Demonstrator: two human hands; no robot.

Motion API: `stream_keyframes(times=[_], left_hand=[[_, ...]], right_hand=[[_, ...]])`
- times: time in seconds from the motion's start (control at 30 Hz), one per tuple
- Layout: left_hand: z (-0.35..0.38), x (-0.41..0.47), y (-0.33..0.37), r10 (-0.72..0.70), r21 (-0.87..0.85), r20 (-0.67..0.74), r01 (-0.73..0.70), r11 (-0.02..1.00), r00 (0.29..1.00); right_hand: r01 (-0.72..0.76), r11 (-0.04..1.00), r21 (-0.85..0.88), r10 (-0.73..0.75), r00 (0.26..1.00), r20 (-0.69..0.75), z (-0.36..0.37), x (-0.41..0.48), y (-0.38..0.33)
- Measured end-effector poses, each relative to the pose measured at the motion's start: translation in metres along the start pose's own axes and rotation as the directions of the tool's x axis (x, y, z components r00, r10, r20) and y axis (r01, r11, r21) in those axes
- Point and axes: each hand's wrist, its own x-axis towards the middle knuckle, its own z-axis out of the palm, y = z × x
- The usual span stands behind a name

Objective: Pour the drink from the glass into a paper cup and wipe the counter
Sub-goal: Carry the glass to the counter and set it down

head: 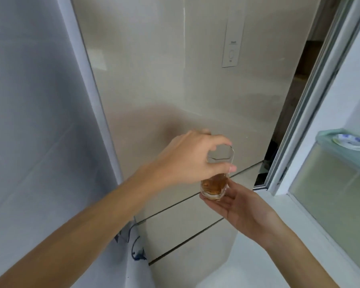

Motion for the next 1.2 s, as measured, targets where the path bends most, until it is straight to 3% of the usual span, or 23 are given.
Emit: stream_keyframes(times=[0.23,0.5,0.8,1.2], left_hand=[[0.033,0.042,0.02,0.273,-0.13,0.143,-0.255,0.958,0.951],[0.085,0.06,0.071,0.536,-0.34,0.234,-0.447,0.827,0.811],[0.12,0.083,0.135,0.739,-0.448,0.235,-0.604,0.659,0.631],[0.186,0.18,0.206,0.826,-0.486,0.264,-0.671,0.559,0.498]], right_hand=[[0.1,0.981,0.169,-0.055,0.966,-0.254,-0.03,-0.028,0.005],[0.383,0.887,0.256,-0.178,0.797,-0.577,-0.065,-0.092,0.028],[0.514,0.822,0.244,-0.206,0.669,-0.714,-0.09,-0.135,0.026],[0.635,0.724,0.268,-0.227,0.587,-0.777,-0.183,-0.135,-0.034]])
